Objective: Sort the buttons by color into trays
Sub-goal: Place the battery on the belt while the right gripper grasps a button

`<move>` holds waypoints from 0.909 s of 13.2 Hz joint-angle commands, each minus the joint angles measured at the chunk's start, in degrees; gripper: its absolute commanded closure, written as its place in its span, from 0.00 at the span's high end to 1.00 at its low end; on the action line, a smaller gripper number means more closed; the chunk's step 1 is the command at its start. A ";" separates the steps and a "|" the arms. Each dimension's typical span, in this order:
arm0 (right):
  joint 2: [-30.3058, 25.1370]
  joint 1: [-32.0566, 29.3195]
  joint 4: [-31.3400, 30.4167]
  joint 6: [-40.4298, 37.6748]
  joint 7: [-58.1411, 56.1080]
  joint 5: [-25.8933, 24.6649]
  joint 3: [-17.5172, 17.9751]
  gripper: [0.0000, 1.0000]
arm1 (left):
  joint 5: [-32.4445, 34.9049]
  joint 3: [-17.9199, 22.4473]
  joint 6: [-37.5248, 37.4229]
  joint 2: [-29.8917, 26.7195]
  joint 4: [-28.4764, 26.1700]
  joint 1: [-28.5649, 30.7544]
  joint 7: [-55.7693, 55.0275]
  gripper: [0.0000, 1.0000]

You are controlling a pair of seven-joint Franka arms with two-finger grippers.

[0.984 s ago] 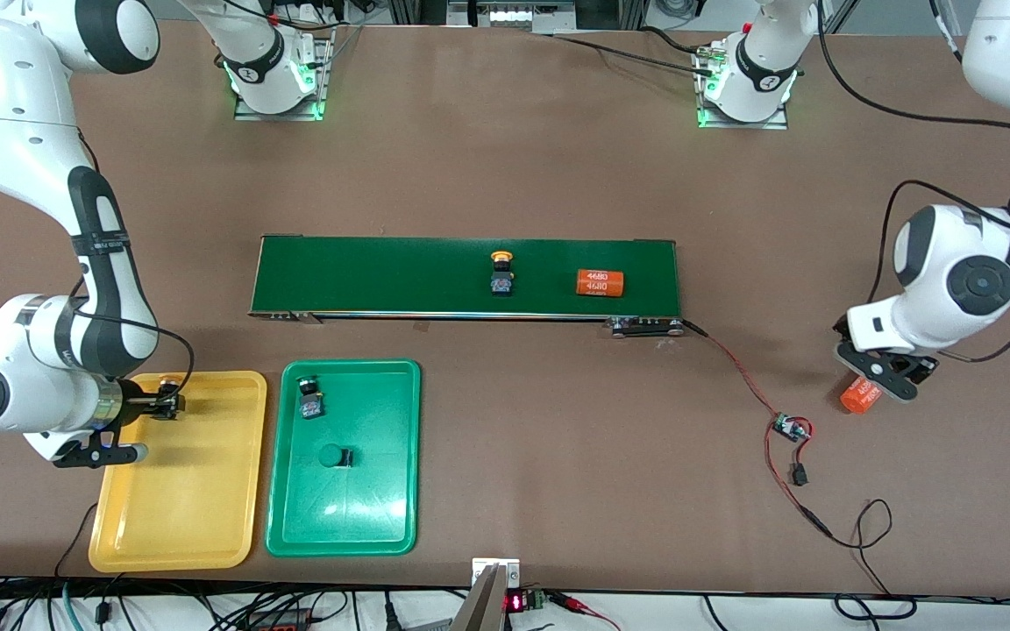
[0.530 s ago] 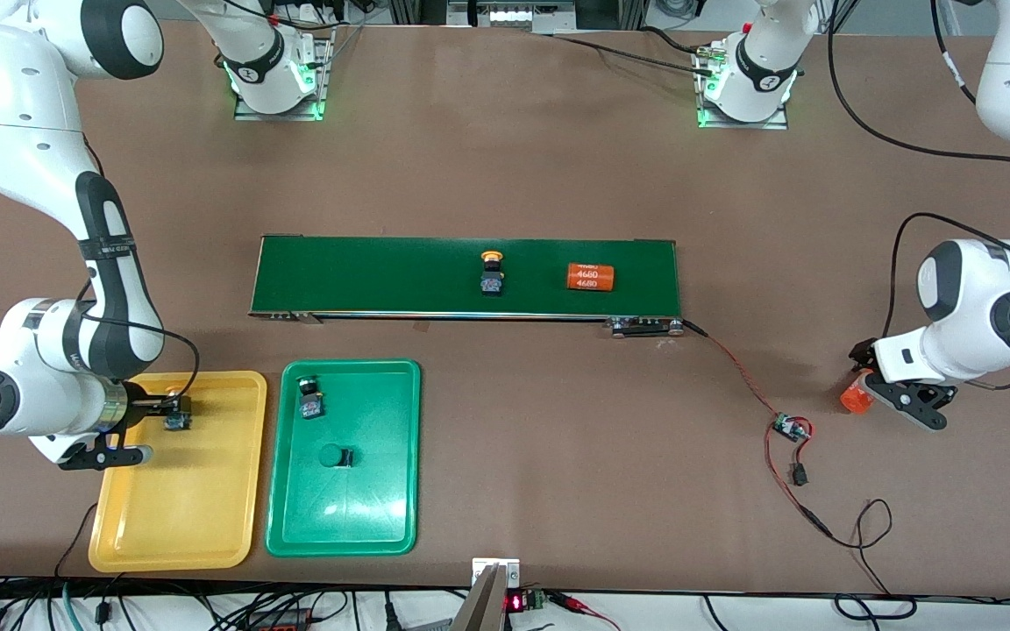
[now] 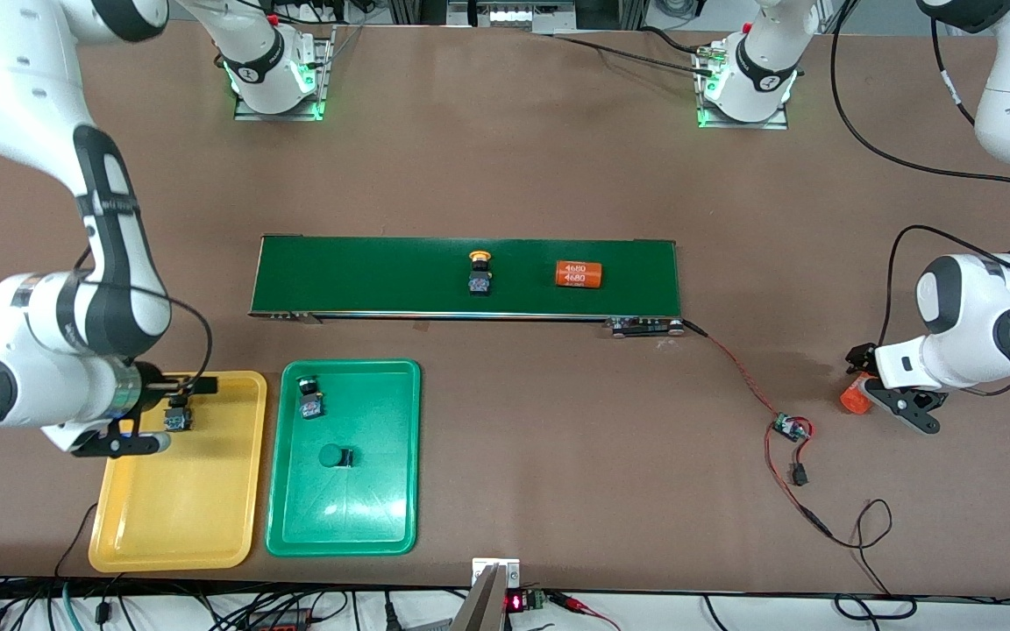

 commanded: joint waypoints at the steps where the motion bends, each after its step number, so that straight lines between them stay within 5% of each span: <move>1: -14.26 1.73 -20.41 6.91 5.44 1.80 0.80 1.00 | -1.41 -0.39 -0.32 0.51 1.04 -0.09 1.95 0.70; 3: -20.16 3.84 -28.69 10.70 11.67 1.89 2.46 1.00 | -1.15 -0.39 -0.41 0.51 1.03 -0.26 2.04 0.43; 7: -29.14 9.36 -44.00 21.52 25.03 1.98 7.56 1.00 | -1.41 -0.39 -0.41 0.16 1.12 -0.18 10.62 0.08; 12: -29.06 21.24 -46.39 22.23 35.86 1.89 8.27 1.00 | -1.41 -2.59 -3.29 -9.48 -8.18 -4.45 14.96 0.00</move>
